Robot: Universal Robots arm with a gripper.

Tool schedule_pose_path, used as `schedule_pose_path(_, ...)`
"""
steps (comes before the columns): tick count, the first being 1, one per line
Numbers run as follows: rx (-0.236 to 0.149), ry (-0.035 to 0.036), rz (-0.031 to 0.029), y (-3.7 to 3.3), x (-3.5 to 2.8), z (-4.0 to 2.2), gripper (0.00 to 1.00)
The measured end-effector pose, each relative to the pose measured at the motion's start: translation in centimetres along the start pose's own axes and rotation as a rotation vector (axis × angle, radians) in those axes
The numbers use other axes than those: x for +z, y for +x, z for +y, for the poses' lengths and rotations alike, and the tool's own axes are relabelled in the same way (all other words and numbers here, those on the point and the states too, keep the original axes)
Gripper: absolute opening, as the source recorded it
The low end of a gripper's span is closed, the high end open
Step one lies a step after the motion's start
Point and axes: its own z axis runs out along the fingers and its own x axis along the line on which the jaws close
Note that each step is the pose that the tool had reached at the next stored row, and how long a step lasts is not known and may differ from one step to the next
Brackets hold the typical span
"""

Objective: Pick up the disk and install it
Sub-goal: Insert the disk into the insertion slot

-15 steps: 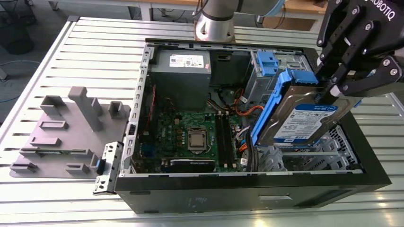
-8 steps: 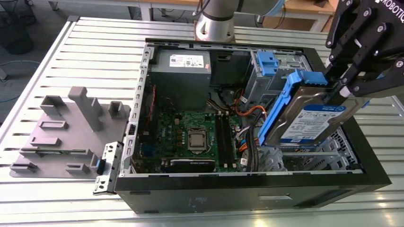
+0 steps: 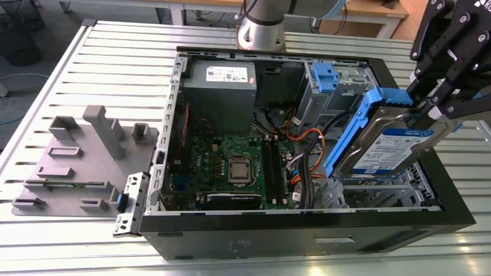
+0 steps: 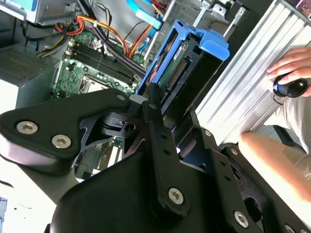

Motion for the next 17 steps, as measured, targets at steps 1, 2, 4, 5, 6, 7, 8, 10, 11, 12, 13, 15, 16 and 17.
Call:
schedule_pose_path(1,0.0,0.0,-0.0001,-0.01,0.02,-0.21,0.35)
schedule_pose_path(2,0.0,0.0,-0.0002,-0.02,0.04,-0.41,0.35)
schedule_pose_path(4,0.0,0.0,0.0,-0.04,0.07,-0.87,0.35)
schedule_pose_path(5,0.0,0.0,-0.0001,-0.05,0.1,-1.09,0.35)
schedule_pose_path(6,0.0,0.0,-0.0001,-0.06,0.13,-1.31,0.35)
schedule_pose_path(7,0.0,0.0,-0.0002,-0.07,0.15,-1.51,0.35)
schedule_pose_path(8,0.0,0.0,-0.0001,-0.08,0.18,-1.69,0.35)
schedule_pose_path(10,0.0,0.0,0.0001,-0.09,0.24,-1.93,0.35)
schedule_pose_path(11,0.0,0.0,0.0001,-0.1,0.28,-2.03,0.35)
schedule_pose_path(12,-0.001,0.0,0.0,-0.1,0.33,-2.08,0.35)
schedule_pose_path(13,-0.001,0.0,0.0,-0.1,0.38,-2.13,0.35)
schedule_pose_path(15,-0.002,0.0,0.0001,-0.1,0.45,-2.21,0.35)
schedule_pose_path(16,-0.002,0.0,0.0001,-0.1,0.49,-2.22,0.35)
schedule_pose_path(17,-0.003,0.0,0.0001,-0.1,0.53,-2.23,0.35)
